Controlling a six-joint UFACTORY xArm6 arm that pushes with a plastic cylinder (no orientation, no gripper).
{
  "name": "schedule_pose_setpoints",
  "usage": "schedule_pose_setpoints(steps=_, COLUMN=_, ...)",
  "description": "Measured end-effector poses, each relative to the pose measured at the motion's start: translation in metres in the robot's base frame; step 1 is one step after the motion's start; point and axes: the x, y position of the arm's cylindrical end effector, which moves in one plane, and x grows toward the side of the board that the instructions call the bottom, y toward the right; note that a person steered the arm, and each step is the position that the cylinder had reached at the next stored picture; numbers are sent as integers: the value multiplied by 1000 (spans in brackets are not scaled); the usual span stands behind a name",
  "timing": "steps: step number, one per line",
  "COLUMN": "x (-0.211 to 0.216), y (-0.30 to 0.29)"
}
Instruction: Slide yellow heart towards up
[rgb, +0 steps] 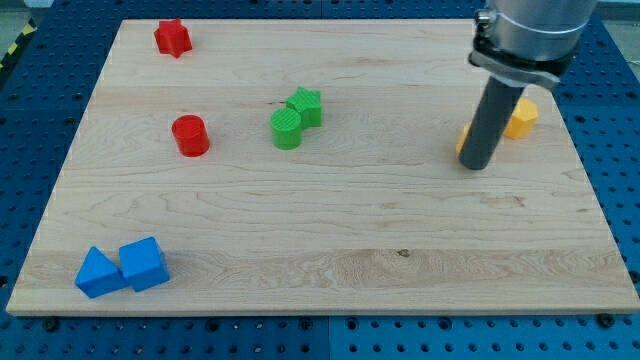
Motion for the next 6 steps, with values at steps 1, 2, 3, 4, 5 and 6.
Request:
schedule_pose_setpoints(steps=1, x=4, y=29)
schedule_pose_setpoints(steps=2, x=-1, y=33)
schedule_pose_setpoints(steps=3, x=-13, y=-3)
schedule_pose_setpoints(steps=4, x=-43, y=-19)
schedule_pose_setpoints(steps=5, x=-41, y=-13)
schedule_pose_setpoints(steps=6, x=-32, y=0)
